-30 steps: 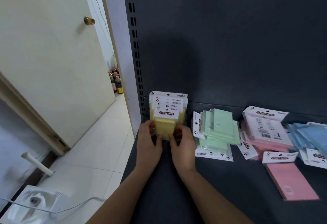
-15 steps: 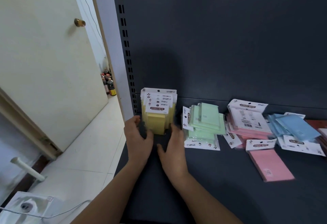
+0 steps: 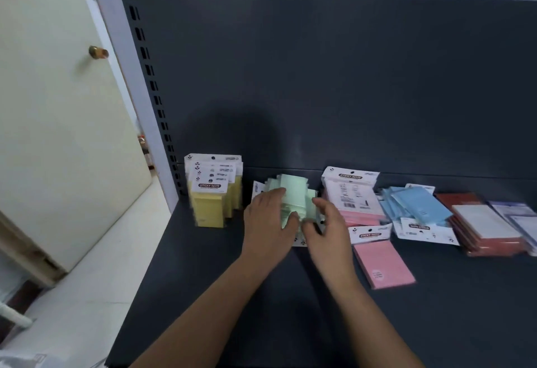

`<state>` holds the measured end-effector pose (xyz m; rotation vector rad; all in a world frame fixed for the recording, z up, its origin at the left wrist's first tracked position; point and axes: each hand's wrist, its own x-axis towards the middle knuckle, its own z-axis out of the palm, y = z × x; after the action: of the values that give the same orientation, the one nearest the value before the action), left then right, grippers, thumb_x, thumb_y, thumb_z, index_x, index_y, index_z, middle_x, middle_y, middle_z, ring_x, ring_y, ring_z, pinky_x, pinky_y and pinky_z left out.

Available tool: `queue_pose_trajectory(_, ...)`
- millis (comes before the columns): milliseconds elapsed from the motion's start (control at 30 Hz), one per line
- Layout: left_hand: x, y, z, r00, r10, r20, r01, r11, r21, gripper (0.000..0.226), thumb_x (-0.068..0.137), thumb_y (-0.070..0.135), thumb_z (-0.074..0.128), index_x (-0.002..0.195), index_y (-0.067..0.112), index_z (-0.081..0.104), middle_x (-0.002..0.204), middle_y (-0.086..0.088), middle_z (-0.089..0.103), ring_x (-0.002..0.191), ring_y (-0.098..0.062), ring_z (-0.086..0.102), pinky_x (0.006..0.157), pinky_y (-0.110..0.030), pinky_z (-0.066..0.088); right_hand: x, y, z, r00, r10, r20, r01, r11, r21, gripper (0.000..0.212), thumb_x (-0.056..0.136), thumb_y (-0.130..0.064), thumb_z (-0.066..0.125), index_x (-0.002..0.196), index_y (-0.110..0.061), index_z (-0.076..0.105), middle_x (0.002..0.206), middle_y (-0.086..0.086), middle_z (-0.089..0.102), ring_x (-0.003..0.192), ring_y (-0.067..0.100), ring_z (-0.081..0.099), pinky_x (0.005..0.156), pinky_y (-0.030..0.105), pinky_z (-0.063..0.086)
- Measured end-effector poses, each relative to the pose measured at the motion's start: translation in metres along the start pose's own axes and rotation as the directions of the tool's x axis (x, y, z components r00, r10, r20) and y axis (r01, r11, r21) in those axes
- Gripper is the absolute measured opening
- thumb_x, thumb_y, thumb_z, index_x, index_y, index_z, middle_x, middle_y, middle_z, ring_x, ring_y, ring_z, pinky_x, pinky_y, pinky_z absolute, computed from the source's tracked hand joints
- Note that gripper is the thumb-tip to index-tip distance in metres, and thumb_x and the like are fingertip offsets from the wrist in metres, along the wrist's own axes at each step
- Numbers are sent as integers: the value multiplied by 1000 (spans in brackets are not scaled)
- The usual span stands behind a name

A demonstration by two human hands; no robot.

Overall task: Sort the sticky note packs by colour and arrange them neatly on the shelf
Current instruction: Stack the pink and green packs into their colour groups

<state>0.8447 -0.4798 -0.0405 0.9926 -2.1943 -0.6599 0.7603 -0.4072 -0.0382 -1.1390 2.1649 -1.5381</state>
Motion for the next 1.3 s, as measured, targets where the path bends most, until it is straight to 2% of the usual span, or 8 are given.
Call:
queue_pose_trajectory(167, 9, 11, 16, 985, -172, 18, 172, 984, -52, 48, 90, 20, 53, 136, 10, 41, 137, -4, 47, 128, -20, 39, 110, -35, 24, 5, 10, -4, 965, 99, 244, -133, 983, 129, 54, 89, -2, 52, 139, -12, 36, 132, 4, 50, 125, 13, 44, 100, 18, 32)
queue_pose_trajectory(367, 4, 22, 23, 951, -277, -134, 250, 949, -193, 33, 84, 14, 61, 117, 8, 58, 118, -6, 59, 113, -21, 52, 101, -38, 39, 1, 24, -10, 960, -2, 279, 20, 998, -63, 55, 92, -14, 52, 143, -12, 32, 147, 2, 33, 137, 13, 27, 98, 6, 13)
queue_pose_trajectory(500, -10, 34, 17, 896, -393, -208, 254, 836, -486, 2, 87, 16, 63, 87, 17, 62, 99, -2, 61, 90, -10, 57, 80, -23, 45, -14, 20, -20, 982, -11, 188, -25, 982, 190, 31, 90, -8, 55, 119, -18, 59, 123, -4, 58, 115, 3, 51, 93, 11, 38)
queue_pose_trajectory(600, -25, 38, 10, 822, -540, -179, 293, 672, -680, 15, 83, 8, 66, 75, 20, 61, 93, -7, 63, 83, -14, 58, 74, -25, 49, -28, 20, -19, 984, 134, 114, -173, 854, 491, 13, 87, -5, 60, 85, -16, 66, 94, 3, 68, 86, 5, 62, 81, 19, 49)
queue_pose_trajectory(700, -45, 36, -1, 814, -581, -15, 361, 526, -770, 23, 80, -8, 60, 86, 15, 59, 90, -3, 61, 78, -13, 58, 63, -19, 50, -35, 22, -13, 956, 257, 138, -285, 724, 628, 5, 85, -4, 62, 83, -7, 60, 80, 8, 64, 76, 14, 60, 72, 30, 49)
queue_pose_trajectory(1000, -97, -10, -29, 837, -545, 39, 442, 633, -635, 35, 85, -3, 58, 101, 28, 55, 107, 2, 63, 81, -17, 57, 69, -26, 50, -60, 16, 23, 928, 55, 369, -172, 941, 291, 26, 83, -7, 65, 88, -31, 55, 87, 5, 61, 68, 14, 55, 61, 22, 46)
queue_pose_trajectory(1167, -113, -39, -44, 875, -483, -45, 435, 822, -368, 31, 88, 5, 57, 110, 26, 56, 102, 9, 63, 81, -8, 59, 67, -11, 45, -74, 5, 56, 926, -31, 377, -27, 989, 146, 30, 83, -9, 64, 105, -26, 53, 105, 0, 60, 88, 14, 58, 79, 25, 49)
queue_pose_trajectory(1300, -120, -59, -48, 902, -414, -121, 420, 908, 19, 36, 90, 14, 55, 125, 17, 52, 125, 2, 54, 111, -18, 49, 91, -29, 40, -81, 3, 74, 906, -141, 400, 186, 980, -75, 33, 86, -19, 61, 118, -19, 53, 118, -5, 54, 109, 11, 47, 93, 21, 35)
